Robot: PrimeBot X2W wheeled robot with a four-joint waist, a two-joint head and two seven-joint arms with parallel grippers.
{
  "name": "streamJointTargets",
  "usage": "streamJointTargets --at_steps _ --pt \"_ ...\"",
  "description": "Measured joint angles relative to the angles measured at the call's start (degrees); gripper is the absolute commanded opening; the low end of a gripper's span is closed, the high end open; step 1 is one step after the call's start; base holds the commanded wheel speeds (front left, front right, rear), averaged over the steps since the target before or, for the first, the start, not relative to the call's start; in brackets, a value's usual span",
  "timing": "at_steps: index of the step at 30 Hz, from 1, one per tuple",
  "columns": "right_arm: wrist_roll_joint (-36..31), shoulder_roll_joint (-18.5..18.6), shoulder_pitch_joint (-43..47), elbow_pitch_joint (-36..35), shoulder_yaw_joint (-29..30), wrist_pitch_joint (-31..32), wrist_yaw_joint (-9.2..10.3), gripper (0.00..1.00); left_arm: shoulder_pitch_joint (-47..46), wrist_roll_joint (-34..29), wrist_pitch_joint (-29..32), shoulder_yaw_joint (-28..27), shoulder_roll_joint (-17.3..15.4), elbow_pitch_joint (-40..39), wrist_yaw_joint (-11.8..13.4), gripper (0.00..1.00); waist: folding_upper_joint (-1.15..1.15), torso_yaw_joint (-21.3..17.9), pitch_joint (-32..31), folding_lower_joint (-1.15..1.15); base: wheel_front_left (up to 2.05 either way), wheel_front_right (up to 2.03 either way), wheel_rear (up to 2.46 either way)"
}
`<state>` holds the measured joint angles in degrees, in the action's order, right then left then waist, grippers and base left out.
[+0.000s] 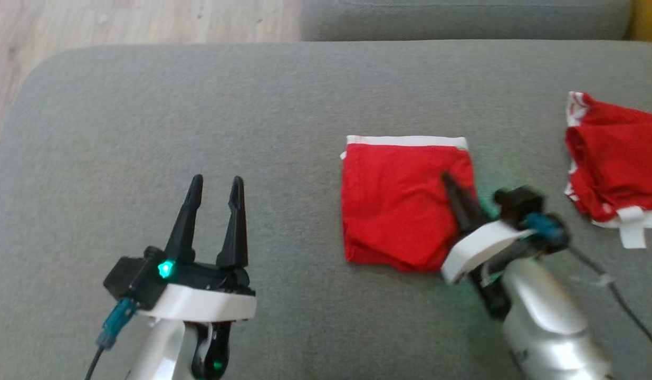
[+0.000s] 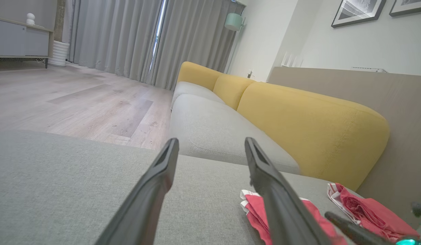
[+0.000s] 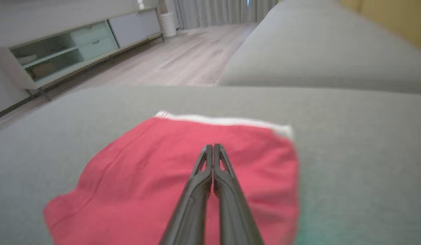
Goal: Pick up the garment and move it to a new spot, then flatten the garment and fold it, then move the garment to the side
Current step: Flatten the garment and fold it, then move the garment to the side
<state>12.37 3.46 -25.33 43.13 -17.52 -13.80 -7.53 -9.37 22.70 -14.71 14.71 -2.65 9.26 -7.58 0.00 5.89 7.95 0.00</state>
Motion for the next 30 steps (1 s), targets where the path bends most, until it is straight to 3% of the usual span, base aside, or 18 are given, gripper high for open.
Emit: streamJointTargets --at_steps 1,5,10,12,18,30 --pt "0.0 0.0 0.0 0.0 0.0 0.0 0.00 0.00 0.0 0.0 0.0 0.0 0.0 0.0 0.0 1.00 0.00 0.0 0.0 0.00 0.00 0.00 0.00" --pt "-3.9 0.0 1.7 -7.8 10.0 -0.5 0.00 0.00 0.8 -0.1 0.0 -0.1 0.0 -0.2 0.0 1.00 0.00 -1.9 -0.7 0.00 0.00 0.00 0.00" --pt "-5.8 -0.1 10.1 -16.9 16.6 -0.6 0.00 0.00 1.4 -0.2 0.0 -0.8 0.0 -0.2 0.0 1.00 0.00 -4.1 -1.5 0.00 0.00 0.00 0.00" --pt "-5.6 -0.3 13.5 -19.7 18.0 -0.6 -0.01 1.00 1.6 -0.6 0.0 -1.1 0.0 -0.2 0.0 1.00 0.00 -4.7 -1.8 0.00 0.00 0.00 0.00" --pt "-2.7 -0.7 18.0 -24.1 19.0 -0.6 -0.01 1.00 1.7 -0.7 0.0 -1.4 0.0 0.2 0.0 1.00 0.00 -5.6 -2.5 0.00 0.00 0.00 0.00" --pt "-2.6 -0.7 18.7 -23.7 18.4 -0.6 -0.01 1.00 2.7 -1.0 0.0 -1.2 0.0 0.7 0.0 1.00 0.00 -4.4 -1.7 0.00 0.00 0.00 0.00"
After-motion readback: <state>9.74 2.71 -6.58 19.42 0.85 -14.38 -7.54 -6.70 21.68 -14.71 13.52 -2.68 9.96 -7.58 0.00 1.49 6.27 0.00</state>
